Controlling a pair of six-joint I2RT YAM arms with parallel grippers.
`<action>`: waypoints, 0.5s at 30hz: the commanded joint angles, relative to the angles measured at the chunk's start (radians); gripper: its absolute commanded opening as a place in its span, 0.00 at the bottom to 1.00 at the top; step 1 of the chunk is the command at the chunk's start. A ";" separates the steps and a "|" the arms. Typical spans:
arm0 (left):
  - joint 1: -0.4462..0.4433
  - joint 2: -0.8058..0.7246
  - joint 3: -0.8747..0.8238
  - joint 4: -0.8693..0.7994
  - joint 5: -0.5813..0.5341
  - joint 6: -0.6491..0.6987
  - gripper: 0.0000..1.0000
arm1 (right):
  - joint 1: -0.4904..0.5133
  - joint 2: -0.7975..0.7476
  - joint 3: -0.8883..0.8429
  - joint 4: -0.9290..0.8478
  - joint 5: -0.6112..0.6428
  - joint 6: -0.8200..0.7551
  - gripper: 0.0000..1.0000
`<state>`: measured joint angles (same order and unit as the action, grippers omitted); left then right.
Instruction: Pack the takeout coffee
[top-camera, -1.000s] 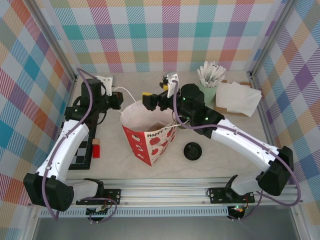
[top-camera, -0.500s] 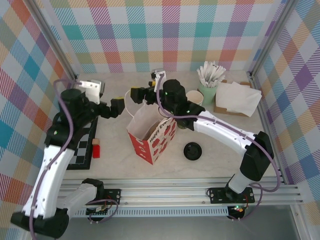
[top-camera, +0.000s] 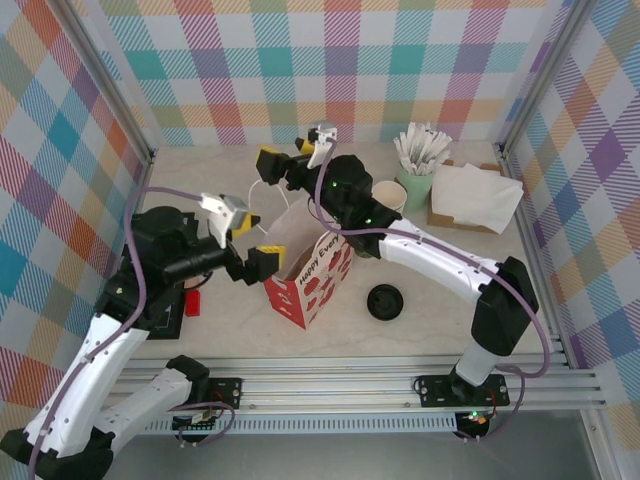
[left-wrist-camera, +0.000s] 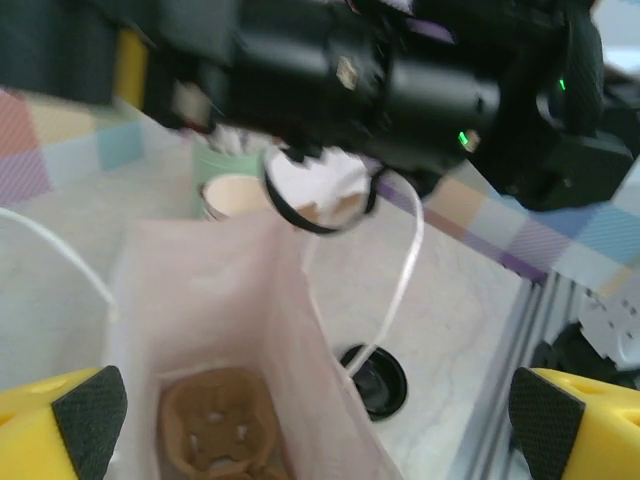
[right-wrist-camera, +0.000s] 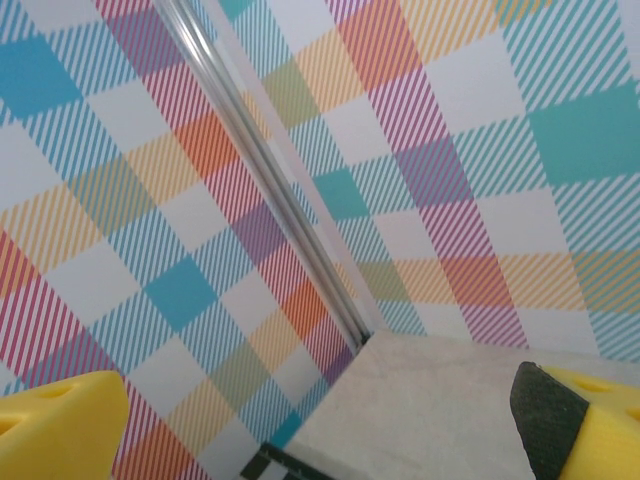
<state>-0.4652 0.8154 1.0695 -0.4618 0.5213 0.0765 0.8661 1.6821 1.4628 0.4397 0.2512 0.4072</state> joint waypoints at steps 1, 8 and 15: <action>-0.032 -0.007 -0.029 0.116 -0.090 0.035 1.00 | 0.008 0.061 0.054 0.177 0.049 -0.039 1.00; -0.033 0.048 0.022 0.065 -0.244 0.034 1.00 | 0.007 0.129 0.196 0.253 0.055 -0.140 1.00; -0.032 0.054 -0.005 0.091 -0.277 0.026 1.00 | 0.003 0.123 0.266 0.217 -0.009 -0.263 1.00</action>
<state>-0.4904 0.8696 1.0618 -0.4110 0.2745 0.0952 0.8658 1.8229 1.6981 0.6071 0.2733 0.2214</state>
